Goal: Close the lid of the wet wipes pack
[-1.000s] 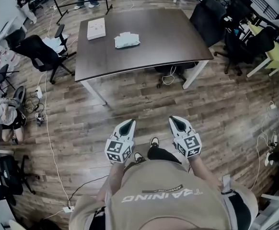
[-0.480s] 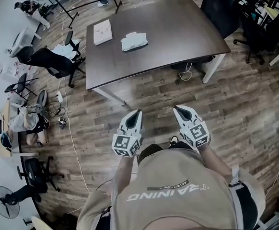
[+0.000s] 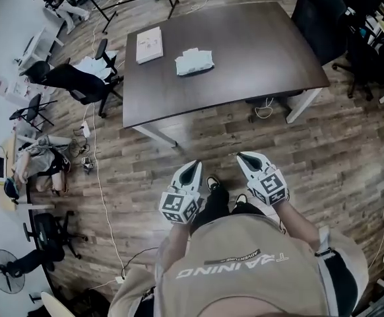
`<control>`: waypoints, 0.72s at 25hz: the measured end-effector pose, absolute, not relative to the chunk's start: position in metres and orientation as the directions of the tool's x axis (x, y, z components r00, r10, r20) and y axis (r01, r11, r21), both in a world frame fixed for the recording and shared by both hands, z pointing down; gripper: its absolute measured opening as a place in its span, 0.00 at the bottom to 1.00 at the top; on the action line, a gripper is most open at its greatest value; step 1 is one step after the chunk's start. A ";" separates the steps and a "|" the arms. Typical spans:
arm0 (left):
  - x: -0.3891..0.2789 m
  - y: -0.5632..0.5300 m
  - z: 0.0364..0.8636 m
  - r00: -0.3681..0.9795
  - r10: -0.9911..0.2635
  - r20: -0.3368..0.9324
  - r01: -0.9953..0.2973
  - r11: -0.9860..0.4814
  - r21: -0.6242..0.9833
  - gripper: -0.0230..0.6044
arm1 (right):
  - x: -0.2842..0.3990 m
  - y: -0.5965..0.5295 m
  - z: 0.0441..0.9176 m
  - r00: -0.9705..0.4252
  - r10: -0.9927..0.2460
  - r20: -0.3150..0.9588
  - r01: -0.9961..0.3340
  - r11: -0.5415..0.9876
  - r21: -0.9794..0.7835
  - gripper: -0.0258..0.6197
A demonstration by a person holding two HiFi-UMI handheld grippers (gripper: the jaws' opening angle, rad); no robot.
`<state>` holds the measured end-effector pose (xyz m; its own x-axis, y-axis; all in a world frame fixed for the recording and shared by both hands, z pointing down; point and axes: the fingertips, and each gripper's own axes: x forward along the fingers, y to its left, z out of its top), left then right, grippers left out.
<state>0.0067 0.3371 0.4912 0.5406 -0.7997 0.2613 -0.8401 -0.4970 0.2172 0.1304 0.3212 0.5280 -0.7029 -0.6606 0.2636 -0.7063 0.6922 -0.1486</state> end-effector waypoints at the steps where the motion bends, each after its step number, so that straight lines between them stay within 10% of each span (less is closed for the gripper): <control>1: 0.006 0.328 0.494 0.548 -0.795 0.261 -0.835 -0.504 0.220 0.05 | 0.128 0.312 0.526 -0.698 -0.668 0.259 -0.712 0.687 -0.148 0.06; 18: -0.040 0.196 0.473 0.655 -0.730 0.193 -0.754 -0.617 0.224 0.05 | 0.060 0.182 0.470 -0.640 -0.741 0.205 -0.765 0.640 -0.072 0.06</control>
<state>-0.0400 0.1955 0.4727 0.6553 -0.7303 0.1929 -0.7540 -0.6174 0.2242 0.0596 0.1820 0.4698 -0.6395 -0.7409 0.2051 -0.7648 0.6403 -0.0718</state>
